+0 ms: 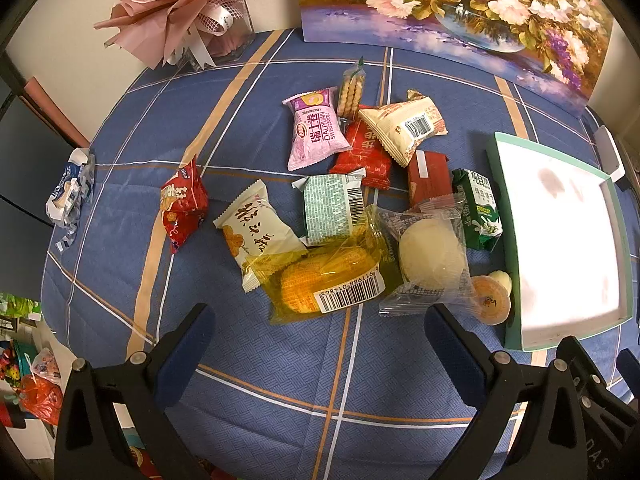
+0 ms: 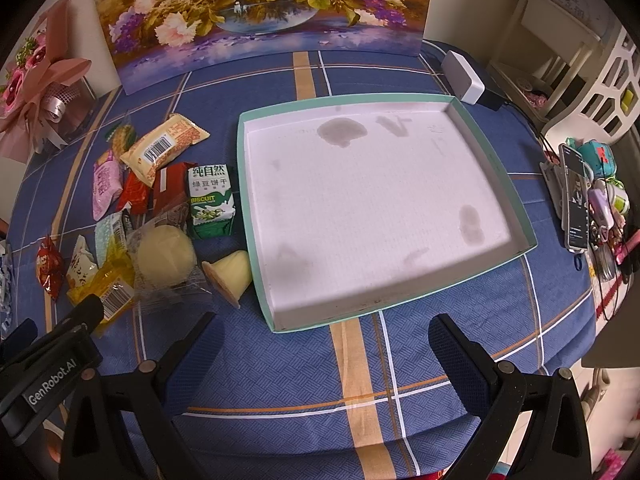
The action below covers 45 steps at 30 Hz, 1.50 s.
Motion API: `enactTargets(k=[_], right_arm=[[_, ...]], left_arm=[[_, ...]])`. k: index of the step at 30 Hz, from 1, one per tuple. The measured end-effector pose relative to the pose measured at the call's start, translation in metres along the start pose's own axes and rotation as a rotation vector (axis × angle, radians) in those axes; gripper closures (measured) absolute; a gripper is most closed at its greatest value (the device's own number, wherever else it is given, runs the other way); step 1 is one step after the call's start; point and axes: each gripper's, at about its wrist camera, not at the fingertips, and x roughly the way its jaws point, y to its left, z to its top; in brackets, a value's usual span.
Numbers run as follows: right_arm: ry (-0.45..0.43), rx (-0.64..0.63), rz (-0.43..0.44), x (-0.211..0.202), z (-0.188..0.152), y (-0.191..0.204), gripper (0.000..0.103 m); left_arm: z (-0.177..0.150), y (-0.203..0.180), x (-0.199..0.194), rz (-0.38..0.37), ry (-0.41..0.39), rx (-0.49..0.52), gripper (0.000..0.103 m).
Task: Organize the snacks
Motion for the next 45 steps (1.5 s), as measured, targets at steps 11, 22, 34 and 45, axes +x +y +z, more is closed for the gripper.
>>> enactTargets(k=[11,22,34,45], right_arm=[[0.006,-0.027,0.035,0.004,0.002,0.01,0.0],[0.016,-0.102,0.242,0.016,0.01,0.072,0.0],[0.003,-0.131,0.307,0.032,0.02,0.101,0.009],[0.051,-0.174,0.299,0.056,0.027,0.12,0.027]], left_arm=[[0.006,0.018,0.006,-0.001,0.023,-0.071,0.0],[0.005,0.111,0.034,-0.001,0.104,-0.404,0.0],[0.009,0.123,0.068,-0.096,0.166,-0.481,0.0],[0.052,0.103,0.104,-0.109,0.154,-0.447,0.0]])
